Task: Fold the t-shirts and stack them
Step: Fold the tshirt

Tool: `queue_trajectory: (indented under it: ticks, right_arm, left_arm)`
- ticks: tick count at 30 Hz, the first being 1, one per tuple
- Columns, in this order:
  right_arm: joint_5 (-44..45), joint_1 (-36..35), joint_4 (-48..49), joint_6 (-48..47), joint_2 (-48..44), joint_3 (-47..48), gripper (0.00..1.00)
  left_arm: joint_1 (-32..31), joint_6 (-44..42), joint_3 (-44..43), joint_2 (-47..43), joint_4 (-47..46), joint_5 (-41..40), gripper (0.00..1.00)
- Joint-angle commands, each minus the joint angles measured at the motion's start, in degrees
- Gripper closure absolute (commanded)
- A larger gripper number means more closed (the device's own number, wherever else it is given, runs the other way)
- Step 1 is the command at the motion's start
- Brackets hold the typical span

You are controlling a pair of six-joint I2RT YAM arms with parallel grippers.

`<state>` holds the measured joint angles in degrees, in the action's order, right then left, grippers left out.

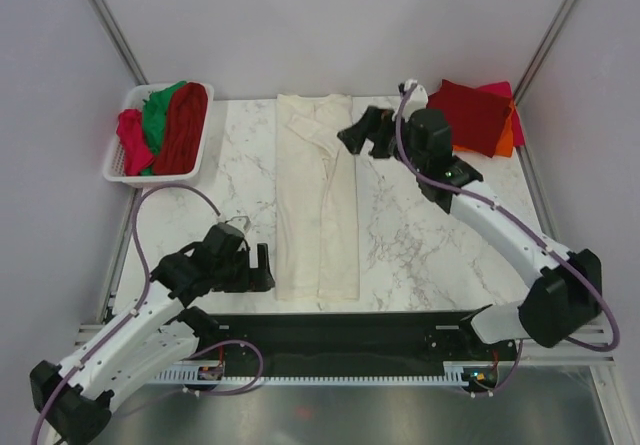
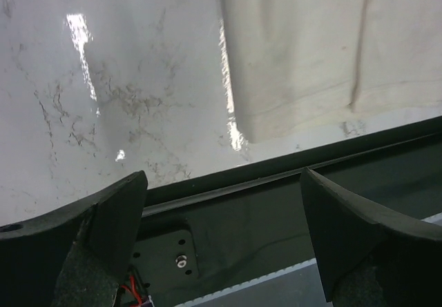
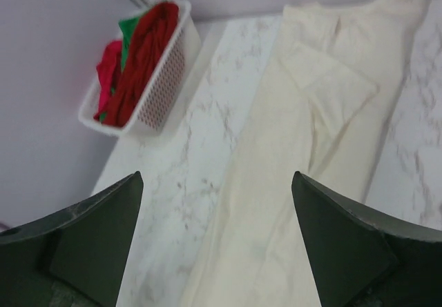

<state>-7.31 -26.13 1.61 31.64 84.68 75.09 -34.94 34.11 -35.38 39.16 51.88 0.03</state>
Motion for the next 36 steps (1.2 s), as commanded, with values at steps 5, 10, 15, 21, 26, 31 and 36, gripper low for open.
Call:
queue_trajectory:
  ticks: [5, 10, 15, 21, 26, 31, 36]
  right_arm:
    - [5.9, -10.3, -19.4, 5.9, -14.2, -33.1, 0.11]
    - [6.4, -17.6, -21.5, 15.9, -27.3, -46.8, 0.20]
    - [6.0, -24.1, -19.5, 22.1, -30.1, -49.7, 0.25]
    - [6.9, -30.1, -13.5, 25.3, -23.2, -50.0, 0.25]
    - [9.2, -31.1, -11.1, 24.8, -18.9, -49.6, 0.26]
    - [8.5, -31.2, -7.7, 24.9, -13.9, -49.6, 0.28]
    - [7.8, -31.2, -3.9, 25.4, -10.1, -49.8, 0.36]
  left_arm:
    - [-0.9, 1.6, 6.7, 8.5, 0.1, -0.7, 0.01]
    - [-1.3, 18.5, 11.3, 6.9, -26.7, -3.2, 0.22]
    - [-1.7, 20.5, 15.7, 2.1, -33.0, -0.4, 0.25]
    - [-1.7, 21.1, 17.0, 2.1, -32.9, -0.3, 0.28]
    - [-2.6, 23.2, 18.1, 4.0, -31.9, 2.4, 0.38]
    - [-3.5, 23.9, 18.7, 4.5, -30.0, 1.1, 0.39]
    - [-3.6, 23.3, 18.1, 4.3, -28.7, 1.3, 0.36]
